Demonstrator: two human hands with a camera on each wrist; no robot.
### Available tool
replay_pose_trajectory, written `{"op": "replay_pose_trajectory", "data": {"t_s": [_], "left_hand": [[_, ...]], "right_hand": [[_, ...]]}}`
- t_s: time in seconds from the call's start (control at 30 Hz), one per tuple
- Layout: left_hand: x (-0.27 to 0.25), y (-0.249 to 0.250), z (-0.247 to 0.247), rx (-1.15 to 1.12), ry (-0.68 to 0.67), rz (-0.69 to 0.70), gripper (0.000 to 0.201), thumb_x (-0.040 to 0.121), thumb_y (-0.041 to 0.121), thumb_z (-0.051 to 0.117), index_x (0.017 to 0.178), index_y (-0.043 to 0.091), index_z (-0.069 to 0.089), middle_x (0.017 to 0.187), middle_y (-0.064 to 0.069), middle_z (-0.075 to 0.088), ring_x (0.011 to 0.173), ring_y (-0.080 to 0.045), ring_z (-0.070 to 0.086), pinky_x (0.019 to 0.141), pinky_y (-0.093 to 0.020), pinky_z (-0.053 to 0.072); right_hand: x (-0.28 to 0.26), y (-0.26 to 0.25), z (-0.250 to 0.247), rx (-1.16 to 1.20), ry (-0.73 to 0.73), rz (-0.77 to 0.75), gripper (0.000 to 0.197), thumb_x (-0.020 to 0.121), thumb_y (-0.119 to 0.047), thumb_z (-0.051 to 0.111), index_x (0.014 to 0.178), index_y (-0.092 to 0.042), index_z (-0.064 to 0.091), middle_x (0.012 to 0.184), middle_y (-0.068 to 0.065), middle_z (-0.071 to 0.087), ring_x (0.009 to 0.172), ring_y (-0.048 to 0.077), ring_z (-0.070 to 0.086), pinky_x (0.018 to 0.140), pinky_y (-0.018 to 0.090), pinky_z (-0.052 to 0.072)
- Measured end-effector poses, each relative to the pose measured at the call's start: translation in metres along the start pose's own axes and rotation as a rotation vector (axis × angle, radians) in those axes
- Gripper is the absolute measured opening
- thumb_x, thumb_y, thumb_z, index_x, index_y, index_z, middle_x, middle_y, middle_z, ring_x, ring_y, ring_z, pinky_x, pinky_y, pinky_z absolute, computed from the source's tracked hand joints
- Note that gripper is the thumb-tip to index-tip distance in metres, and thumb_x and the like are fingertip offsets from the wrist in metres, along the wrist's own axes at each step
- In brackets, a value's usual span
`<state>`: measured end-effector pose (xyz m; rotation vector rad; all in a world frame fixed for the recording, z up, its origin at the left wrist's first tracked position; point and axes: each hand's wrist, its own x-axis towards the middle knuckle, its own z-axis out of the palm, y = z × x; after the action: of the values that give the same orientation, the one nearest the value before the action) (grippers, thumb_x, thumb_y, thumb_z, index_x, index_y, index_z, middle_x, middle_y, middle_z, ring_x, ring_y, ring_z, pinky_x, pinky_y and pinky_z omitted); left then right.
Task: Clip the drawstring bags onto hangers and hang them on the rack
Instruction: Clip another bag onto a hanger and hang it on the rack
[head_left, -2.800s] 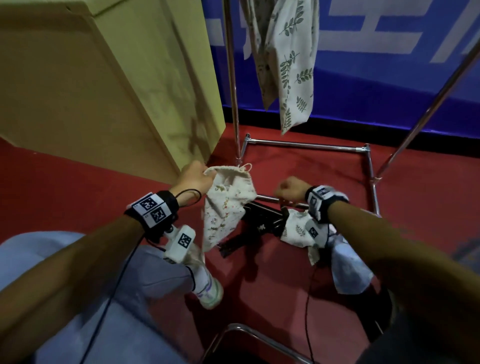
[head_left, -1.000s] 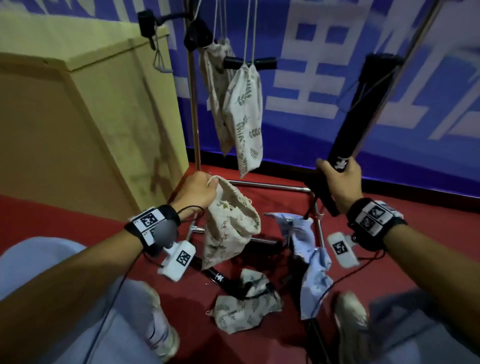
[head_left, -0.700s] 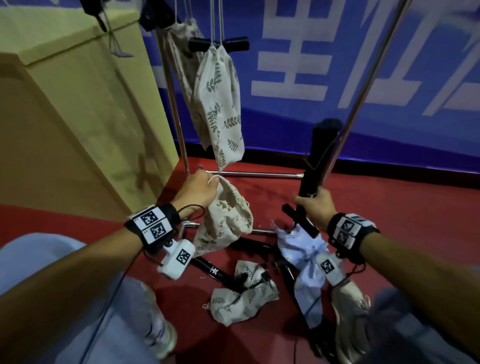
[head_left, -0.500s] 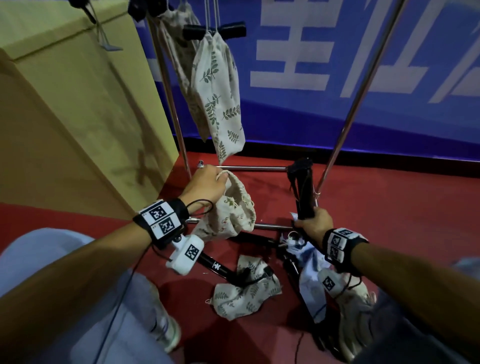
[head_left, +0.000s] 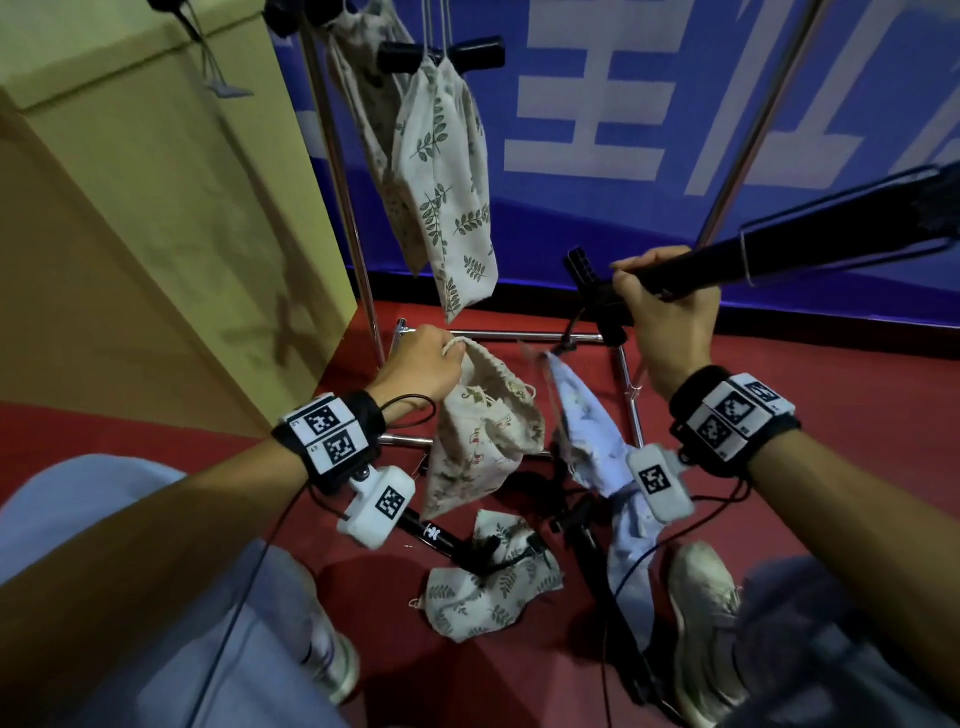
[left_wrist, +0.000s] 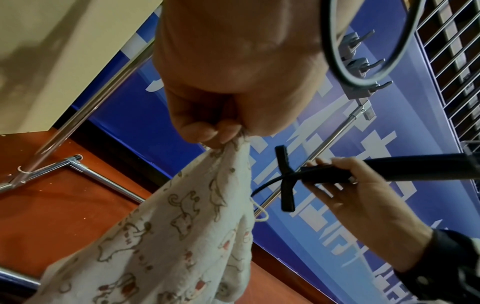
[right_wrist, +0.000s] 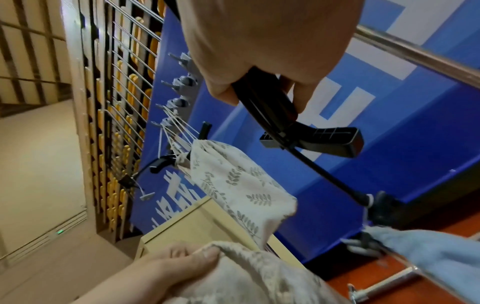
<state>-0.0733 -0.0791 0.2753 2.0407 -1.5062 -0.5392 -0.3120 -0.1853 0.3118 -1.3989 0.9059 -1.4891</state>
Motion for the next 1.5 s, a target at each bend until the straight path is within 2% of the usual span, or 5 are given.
{"op": "replay_pose_trajectory", "data": {"t_s": [0.6, 0.77, 1.2, 1.37, 1.5], "left_hand": [[-0.017, -0.023, -0.004, 0.153, -0.134, -0.133, 0.039, 0.097, 0.03, 0.052, 0.063, 0.011, 0.053, 0.063, -0.003, 0.058, 0.057, -0.019, 0.054, 0.052, -0.028, 0.035], [-0.015, -0.027, -0.004, 0.133, -0.136, -0.119, 0.037, 0.098, 0.03, 0.052, 0.069, 0.008, 0.06, 0.065, -0.007, 0.063, 0.062, -0.026, 0.059, 0.056, -0.029, 0.04], [-0.025, -0.025, 0.037, -0.02, -0.396, -0.144, 0.061, 0.088, 0.059, 0.064, 0.051, 0.021, 0.034, 0.047, 0.008, 0.037, 0.044, -0.014, 0.032, 0.052, -0.031, 0.025], [-0.04, -0.034, 0.055, 0.01, -0.509, -0.035, 0.066, 0.081, 0.052, 0.077, 0.137, 0.029, 0.052, 0.092, 0.002, 0.07, 0.08, -0.015, 0.065, 0.068, -0.032, 0.049], [-0.05, -0.043, 0.066, -0.044, -0.582, 0.123, 0.053, 0.089, 0.046, 0.071, 0.137, 0.03, 0.057, 0.117, 0.015, 0.069, 0.103, -0.004, 0.065, 0.088, -0.026, 0.052]], "right_hand": [[-0.026, 0.058, -0.011, -0.841, -0.407, 0.23, 0.026, 0.071, 0.001, 0.075, 0.088, -0.018, 0.066, 0.075, 0.003, 0.062, 0.074, 0.018, 0.059, 0.064, 0.025, 0.039], [-0.024, 0.049, -0.001, -0.577, -0.445, 0.221, 0.026, 0.075, 0.007, 0.076, 0.081, -0.015, 0.063, 0.072, -0.003, 0.062, 0.063, -0.005, 0.058, 0.057, 0.007, 0.043], [-0.016, -0.007, 0.024, -0.275, -0.239, 0.124, 0.025, 0.074, -0.004, 0.07, 0.079, -0.009, 0.046, 0.069, 0.01, 0.046, 0.061, 0.016, 0.044, 0.055, 0.034, 0.04], [-0.016, -0.027, 0.035, -0.075, -0.271, 0.156, 0.026, 0.073, -0.003, 0.069, 0.08, 0.006, 0.046, 0.063, 0.026, 0.048, 0.055, 0.023, 0.048, 0.051, 0.037, 0.041], [-0.018, -0.041, 0.04, 0.054, -0.336, 0.208, 0.021, 0.076, 0.001, 0.066, 0.082, -0.008, 0.047, 0.059, 0.01, 0.048, 0.052, 0.022, 0.047, 0.05, 0.032, 0.042]]}}
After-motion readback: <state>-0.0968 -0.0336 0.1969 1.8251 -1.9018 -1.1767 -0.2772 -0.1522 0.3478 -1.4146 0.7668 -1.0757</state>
